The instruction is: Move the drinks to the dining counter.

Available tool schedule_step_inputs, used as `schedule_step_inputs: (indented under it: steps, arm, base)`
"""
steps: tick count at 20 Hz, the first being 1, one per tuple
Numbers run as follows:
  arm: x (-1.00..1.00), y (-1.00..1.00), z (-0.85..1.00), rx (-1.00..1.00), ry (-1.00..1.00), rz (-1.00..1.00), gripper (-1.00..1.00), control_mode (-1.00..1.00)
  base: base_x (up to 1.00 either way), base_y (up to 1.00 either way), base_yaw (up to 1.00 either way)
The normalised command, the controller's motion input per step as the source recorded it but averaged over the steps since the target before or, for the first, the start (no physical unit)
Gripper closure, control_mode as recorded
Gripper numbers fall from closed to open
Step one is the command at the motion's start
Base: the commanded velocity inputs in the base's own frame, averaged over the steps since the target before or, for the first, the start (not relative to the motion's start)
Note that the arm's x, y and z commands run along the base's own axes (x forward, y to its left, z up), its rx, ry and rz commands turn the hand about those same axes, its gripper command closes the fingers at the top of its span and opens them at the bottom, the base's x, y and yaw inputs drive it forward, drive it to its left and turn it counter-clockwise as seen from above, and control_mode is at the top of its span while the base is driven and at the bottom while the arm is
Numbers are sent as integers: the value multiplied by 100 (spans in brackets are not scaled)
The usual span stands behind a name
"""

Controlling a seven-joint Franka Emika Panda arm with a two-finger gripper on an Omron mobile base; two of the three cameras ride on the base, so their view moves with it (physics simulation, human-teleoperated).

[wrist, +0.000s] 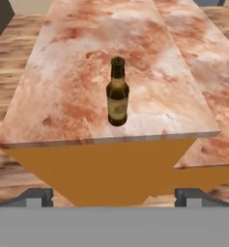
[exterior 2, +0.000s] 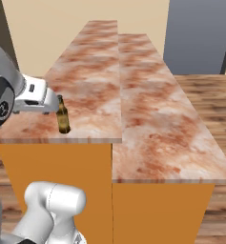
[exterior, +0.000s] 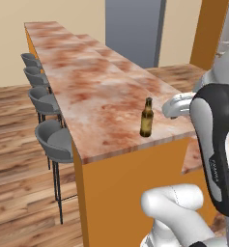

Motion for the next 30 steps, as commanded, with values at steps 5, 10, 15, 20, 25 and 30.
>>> schedule_step_inputs:
  steps: [5,10,15,20,25,30]
  arm:
    - [-20,-3,0,5,-12,0,-100,-100]
    - [-13,-16,0,5,-5,0,-100,100]
    - [0,0,0,0,0,0,-100,100]
    - [0,0,0,0,0,0,-100,100]
    - [0,0,0,0,0,0,-100,100]
    - [0,0,0,0,0,0,-100,100]
  base:
    - [0,0,0]
    - [0,-17,-5]
    - [6,-57,-50]
    - [0,-6,-98]
    - [0,0,-100]
    - [0,0,-100]
